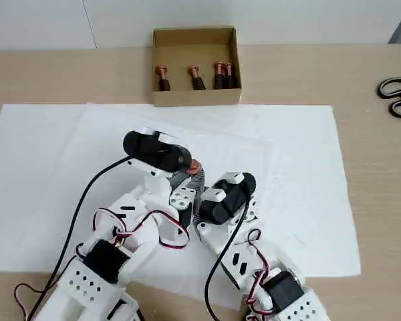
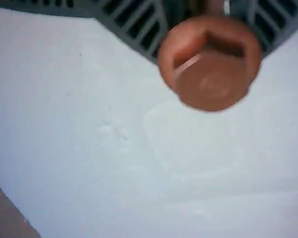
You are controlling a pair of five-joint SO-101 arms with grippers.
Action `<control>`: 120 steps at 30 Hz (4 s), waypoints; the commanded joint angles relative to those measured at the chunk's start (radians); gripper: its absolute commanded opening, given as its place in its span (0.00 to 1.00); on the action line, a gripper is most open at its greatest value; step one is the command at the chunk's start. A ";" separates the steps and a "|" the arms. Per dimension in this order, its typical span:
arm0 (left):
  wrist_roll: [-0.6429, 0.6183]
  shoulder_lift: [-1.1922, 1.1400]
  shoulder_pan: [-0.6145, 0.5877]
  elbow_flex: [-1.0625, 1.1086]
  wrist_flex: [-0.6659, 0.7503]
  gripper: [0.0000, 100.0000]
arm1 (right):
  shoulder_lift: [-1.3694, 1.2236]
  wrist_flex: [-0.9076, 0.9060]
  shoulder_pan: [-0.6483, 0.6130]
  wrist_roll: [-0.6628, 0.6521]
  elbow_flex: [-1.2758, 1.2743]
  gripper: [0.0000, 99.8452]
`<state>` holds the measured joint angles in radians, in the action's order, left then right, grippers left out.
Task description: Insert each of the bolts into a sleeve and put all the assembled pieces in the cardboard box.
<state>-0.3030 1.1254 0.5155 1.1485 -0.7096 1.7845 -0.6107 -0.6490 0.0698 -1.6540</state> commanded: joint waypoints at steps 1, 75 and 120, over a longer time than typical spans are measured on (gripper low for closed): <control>0.025 -0.002 -0.005 -0.018 -0.031 0.01 | 0.022 0.027 0.001 0.003 0.020 0.00; 0.353 -0.002 -0.574 -0.352 -0.660 0.21 | 0.010 -0.090 0.179 -0.035 0.172 0.00; 0.348 -0.002 -0.580 -0.262 -0.666 0.21 | -2.496 0.788 0.380 -0.100 2.041 0.01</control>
<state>0.0483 1.1193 -0.0568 0.8892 -1.3740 -0.6966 0.1473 -0.2746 -0.0238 0.2654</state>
